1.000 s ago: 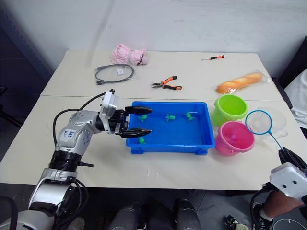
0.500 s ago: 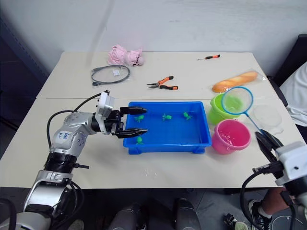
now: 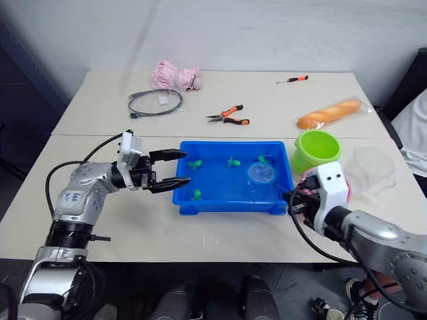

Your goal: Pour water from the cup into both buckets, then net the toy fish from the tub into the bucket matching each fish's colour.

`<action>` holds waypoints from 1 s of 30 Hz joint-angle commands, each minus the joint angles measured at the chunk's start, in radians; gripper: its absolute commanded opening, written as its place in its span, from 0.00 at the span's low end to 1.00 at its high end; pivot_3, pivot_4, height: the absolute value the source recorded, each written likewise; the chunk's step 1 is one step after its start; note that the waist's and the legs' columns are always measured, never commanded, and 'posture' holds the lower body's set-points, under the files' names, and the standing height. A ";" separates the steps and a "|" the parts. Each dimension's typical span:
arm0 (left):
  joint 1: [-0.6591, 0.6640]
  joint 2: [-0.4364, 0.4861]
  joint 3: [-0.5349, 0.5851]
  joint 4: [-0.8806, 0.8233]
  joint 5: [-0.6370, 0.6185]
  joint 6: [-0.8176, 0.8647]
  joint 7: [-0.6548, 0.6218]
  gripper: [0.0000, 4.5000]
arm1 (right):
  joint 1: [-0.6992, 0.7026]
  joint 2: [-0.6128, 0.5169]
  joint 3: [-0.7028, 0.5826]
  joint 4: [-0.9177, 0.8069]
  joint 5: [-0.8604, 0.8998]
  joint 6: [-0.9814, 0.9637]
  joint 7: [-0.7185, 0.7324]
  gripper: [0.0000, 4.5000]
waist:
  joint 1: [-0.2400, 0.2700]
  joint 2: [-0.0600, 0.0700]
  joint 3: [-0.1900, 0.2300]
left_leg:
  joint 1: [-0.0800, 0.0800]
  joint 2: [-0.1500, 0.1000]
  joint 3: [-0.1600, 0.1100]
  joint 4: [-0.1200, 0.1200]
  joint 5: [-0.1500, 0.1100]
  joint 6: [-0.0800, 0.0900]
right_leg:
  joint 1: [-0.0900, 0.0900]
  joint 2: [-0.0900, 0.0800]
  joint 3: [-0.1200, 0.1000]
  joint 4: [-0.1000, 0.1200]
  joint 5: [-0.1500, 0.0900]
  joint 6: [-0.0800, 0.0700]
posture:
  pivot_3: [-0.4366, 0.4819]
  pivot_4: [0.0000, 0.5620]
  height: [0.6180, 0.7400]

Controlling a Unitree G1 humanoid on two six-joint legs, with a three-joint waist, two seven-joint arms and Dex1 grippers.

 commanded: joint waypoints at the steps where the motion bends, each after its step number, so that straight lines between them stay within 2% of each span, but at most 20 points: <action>1: 0.036 0.034 0.022 -0.057 -0.003 -0.007 -0.009 0.99 | -0.090 0.000 0.071 0.059 0.157 0.032 -0.152 0.00 | -0.004 0.000 0.000 | 0.000 0.000 0.000 0.000 0.000 0.000 | 0.000 0.000 0.000 0.000 0.000 0.000 | 0.48 0.27 1.00; 3: 0.041 0.036 0.025 -0.060 -0.005 -0.012 -0.003 0.99 | -0.147 0.014 0.121 0.104 0.231 0.023 -0.249 0.00 | -0.003 0.000 0.000 | 0.000 0.000 0.000 0.000 0.000 0.000 | 0.000 0.000 0.000 0.000 0.000 0.000 | 0.48 0.27 1.00; 9: 0.048 0.024 0.043 -0.060 -0.021 -0.029 0.014 0.99 | -0.291 0.053 0.222 0.229 0.279 0.024 -0.457 0.00 | 0.001 0.000 0.000 | -0.001 0.000 0.000 0.000 0.000 0.001 | 0.000 0.000 -0.001 0.000 0.000 0.000 | 0.48 0.27 1.00; 15: 0.061 0.025 0.045 -0.063 -0.019 -0.041 0.012 0.99 | -0.360 0.109 0.248 0.310 0.266 0.008 -0.540 0.00 | -0.003 0.000 0.000 | -0.005 0.000 0.000 0.000 0.001 0.001 | -0.002 0.000 -0.002 0.000 0.001 0.002 | 0.48 0.27 1.00; 20: 0.063 0.022 0.048 -0.061 -0.022 -0.047 0.011 0.99 | -0.384 0.164 0.243 0.315 0.208 0.004 -0.523 0.00 | -0.003 0.000 0.000 | -0.009 0.000 0.000 0.001 0.001 0.002 | -0.006 0.001 -0.003 0.001 0.001 0.002 | 0.48 0.27 1.00; 30: 0.077 0.013 0.056 -0.067 -0.030 -0.055 0.024 0.99 | -0.359 0.207 0.230 0.233 -0.056 -0.004 -0.354 0.00 | -0.002 0.000 0.000 | -0.012 0.000 0.000 0.001 0.001 0.003 | -0.007 0.001 -0.003 0.000 0.002 0.003 | 0.48 0.27 1.00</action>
